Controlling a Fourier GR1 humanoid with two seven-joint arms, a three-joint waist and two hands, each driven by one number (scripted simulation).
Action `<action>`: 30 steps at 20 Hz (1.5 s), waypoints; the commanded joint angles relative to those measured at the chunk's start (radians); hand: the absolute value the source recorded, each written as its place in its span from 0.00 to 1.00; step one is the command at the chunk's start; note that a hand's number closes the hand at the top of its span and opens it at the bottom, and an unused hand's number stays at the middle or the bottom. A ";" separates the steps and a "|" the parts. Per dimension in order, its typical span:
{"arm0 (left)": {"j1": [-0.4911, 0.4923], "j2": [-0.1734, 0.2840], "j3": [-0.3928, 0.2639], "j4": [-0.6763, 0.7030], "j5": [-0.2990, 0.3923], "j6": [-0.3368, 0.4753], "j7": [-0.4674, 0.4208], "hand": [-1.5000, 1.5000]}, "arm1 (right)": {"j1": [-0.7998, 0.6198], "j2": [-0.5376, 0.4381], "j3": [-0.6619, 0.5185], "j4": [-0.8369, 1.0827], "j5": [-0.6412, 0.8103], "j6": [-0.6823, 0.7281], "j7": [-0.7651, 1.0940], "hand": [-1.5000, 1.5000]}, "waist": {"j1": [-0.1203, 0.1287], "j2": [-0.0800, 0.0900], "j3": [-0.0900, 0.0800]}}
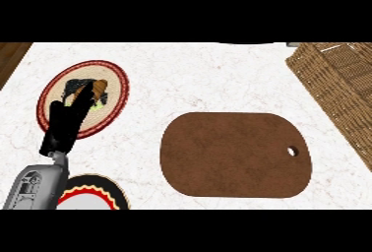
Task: Pick the eggplant from the cutting board and place it in the basket
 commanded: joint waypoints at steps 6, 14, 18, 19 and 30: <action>-0.011 0.015 0.012 -0.005 0.002 -0.016 0.019 0.50 | -0.022 0.059 -0.089 0.254 -0.040 -0.003 -0.036 0.00 | 0.002 0.000 0.001; -0.014 -0.039 -0.012 -0.006 -0.016 0.019 0.013 0.50 | -0.014 0.072 -0.209 0.336 -0.118 -0.132 -0.164 0.00 | 0.002 0.002 0.002; 0.002 -0.046 -0.019 -0.021 -0.023 0.024 0.014 0.50 | -0.058 0.056 -0.290 0.350 -0.181 -0.196 -0.138 0.00 | 0.006 0.001 0.002; 0.010 -0.024 -0.009 -0.044 -0.010 0.003 0.040 0.50 | -0.061 0.017 -0.296 0.359 -0.176 -0.204 -0.136 0.00 | 0.010 0.002 0.002; 0.035 -0.060 -0.038 -0.086 -0.044 0.042 0.044 0.50 | 0.062 -0.249 -0.452 0.504 -0.296 -0.074 -0.124 0.00 | -0.003 0.001 0.004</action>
